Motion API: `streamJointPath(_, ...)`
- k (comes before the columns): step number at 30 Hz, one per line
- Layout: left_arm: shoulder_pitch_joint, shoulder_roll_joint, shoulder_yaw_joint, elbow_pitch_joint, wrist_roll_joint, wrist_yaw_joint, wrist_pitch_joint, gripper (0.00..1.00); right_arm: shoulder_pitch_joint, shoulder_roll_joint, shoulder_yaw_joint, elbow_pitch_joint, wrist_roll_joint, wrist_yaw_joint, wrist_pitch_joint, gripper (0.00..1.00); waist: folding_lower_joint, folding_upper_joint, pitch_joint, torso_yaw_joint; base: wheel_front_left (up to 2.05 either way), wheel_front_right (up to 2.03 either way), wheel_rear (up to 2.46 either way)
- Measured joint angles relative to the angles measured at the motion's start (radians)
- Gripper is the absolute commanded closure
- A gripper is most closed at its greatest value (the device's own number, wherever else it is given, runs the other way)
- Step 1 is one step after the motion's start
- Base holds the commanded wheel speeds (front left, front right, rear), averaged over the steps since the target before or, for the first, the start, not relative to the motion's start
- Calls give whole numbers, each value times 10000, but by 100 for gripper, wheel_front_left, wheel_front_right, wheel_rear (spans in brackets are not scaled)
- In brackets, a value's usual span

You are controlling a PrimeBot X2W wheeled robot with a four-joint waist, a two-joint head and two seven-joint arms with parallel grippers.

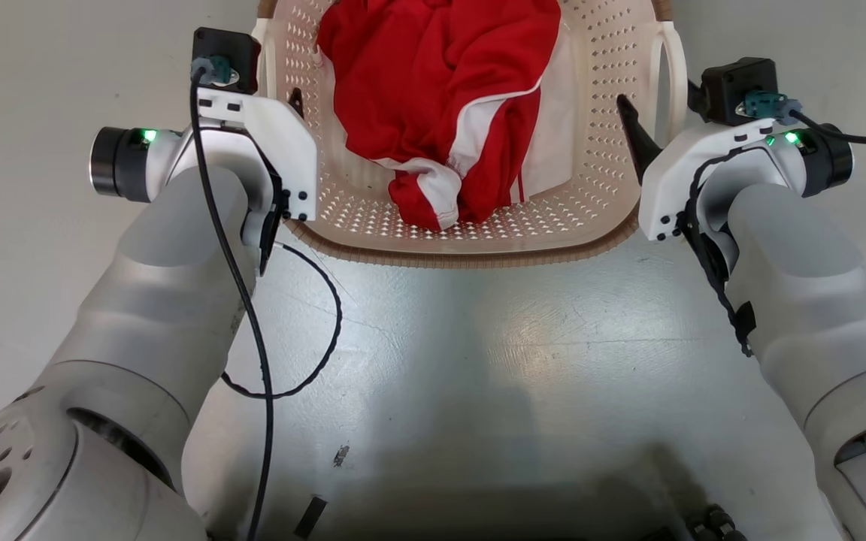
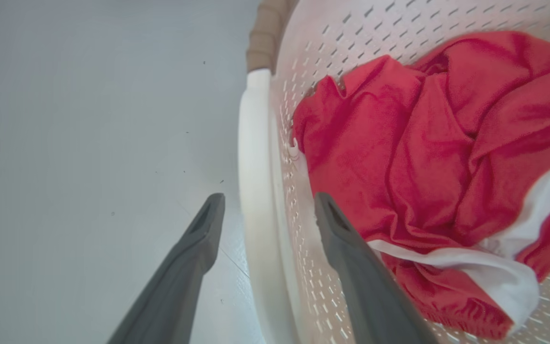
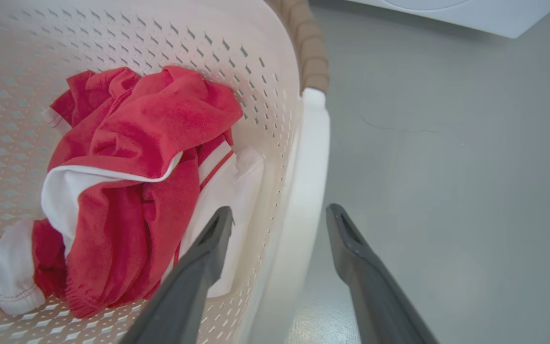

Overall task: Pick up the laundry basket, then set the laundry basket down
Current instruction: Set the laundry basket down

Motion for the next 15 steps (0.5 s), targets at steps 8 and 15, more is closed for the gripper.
streamJointPath(8,68,71,56,21,-102,234,142,0,72,27,-928,2,-681,0,-123,0,0,0,-391,-98,0,0,0)
streamJointPath(15,625,46,130,29,-251,268,21,0,572,50,-1582,10,-1116,0,-437,0,0,0,-1038,-161,0,0,0)
